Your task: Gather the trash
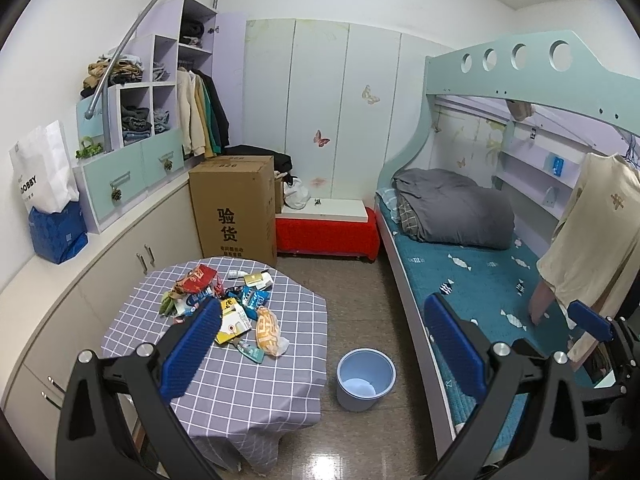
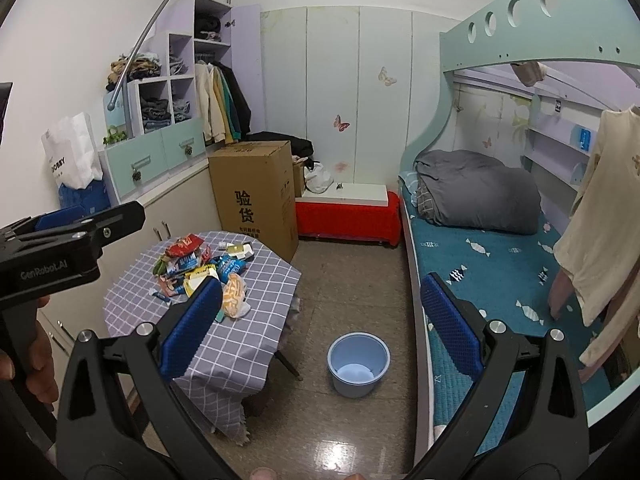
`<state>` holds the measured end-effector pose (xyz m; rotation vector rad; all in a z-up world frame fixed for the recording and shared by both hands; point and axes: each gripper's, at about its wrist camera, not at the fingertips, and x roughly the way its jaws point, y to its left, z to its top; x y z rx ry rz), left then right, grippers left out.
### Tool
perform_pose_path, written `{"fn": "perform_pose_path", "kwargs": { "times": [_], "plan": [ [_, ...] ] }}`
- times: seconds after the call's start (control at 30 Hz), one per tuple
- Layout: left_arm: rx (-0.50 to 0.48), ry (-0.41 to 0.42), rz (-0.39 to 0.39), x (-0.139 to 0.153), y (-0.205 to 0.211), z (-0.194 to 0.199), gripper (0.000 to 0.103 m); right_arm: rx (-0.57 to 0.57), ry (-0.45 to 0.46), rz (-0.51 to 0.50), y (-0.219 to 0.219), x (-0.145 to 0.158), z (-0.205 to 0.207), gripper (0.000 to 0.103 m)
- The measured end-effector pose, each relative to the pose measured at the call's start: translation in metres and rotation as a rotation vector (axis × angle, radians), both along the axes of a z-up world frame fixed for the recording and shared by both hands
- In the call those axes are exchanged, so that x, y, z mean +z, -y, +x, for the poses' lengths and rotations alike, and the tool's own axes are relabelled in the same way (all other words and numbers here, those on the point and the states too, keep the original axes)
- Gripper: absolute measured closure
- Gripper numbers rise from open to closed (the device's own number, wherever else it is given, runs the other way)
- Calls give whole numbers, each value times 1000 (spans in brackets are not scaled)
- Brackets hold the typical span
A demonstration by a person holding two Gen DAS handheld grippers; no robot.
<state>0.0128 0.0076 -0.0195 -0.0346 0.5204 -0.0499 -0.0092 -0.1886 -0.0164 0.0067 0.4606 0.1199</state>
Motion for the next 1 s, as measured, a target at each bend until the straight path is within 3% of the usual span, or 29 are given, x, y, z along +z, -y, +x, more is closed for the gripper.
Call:
{"fn": "perform_pose_path", "kwargs": {
  "times": [0.4,1.0],
  "plan": [
    [39,-21,-43,-10,15,2,4,44,-28,-38,18,-6,6,6],
    [6,-47,18,-10,0,35,4,15,-48,15,1,-14,36,6]
  ]
}}
